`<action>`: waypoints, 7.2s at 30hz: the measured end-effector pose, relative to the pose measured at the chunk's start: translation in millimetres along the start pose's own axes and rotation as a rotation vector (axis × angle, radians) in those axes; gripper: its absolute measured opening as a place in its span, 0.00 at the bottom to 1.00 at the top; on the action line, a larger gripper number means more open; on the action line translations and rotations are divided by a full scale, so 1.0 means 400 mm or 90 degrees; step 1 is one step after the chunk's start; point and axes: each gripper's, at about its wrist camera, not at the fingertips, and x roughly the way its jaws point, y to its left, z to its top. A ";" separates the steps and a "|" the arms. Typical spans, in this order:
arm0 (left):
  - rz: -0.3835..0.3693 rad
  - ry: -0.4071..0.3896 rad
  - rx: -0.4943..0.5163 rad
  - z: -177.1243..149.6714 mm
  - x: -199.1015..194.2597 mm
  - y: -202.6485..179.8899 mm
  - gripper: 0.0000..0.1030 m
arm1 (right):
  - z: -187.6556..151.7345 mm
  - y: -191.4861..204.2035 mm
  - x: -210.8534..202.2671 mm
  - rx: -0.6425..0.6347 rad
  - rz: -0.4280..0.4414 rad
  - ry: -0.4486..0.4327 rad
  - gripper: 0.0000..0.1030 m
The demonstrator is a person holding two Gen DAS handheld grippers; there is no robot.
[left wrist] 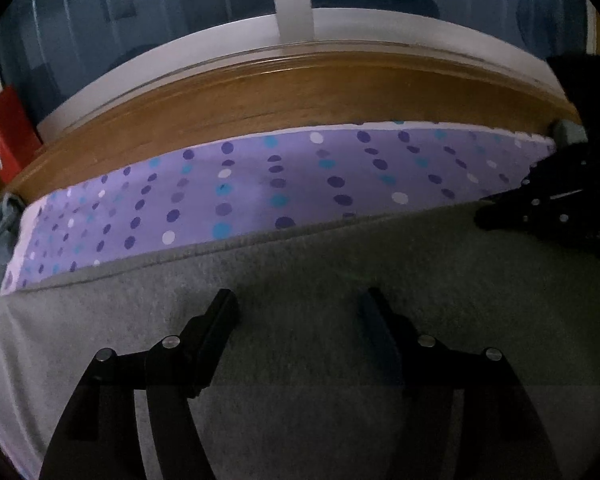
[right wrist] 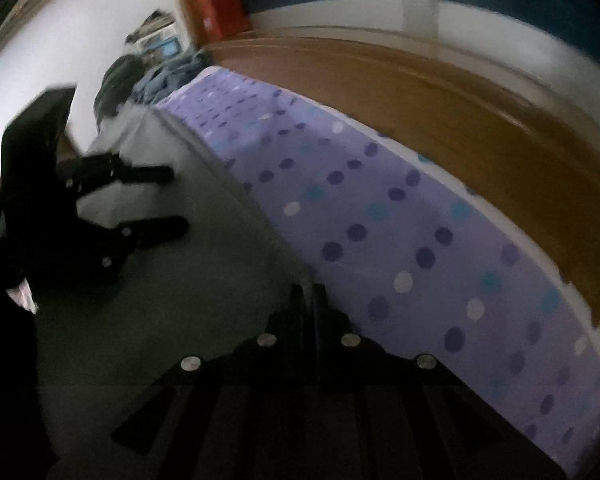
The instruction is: Fold clothes
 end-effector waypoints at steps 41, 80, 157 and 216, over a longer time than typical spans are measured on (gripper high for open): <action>-0.279 0.039 -0.318 -0.171 -0.108 1.022 0.62 | 0.619 0.535 0.490 0.040 -0.074 -0.022 0.01; -0.384 0.204 0.138 -0.181 -0.086 0.444 0.62 | -0.233 -0.144 -0.248 0.714 -0.362 -0.121 0.00; -0.164 0.026 -0.855 -0.542 0.003 1.576 0.07 | 0.500 0.942 0.414 0.028 -0.134 0.027 0.59; -0.528 -0.172 0.351 -0.070 -0.428 -0.414 0.67 | -0.512 0.005 -0.446 0.799 -0.148 -0.317 0.69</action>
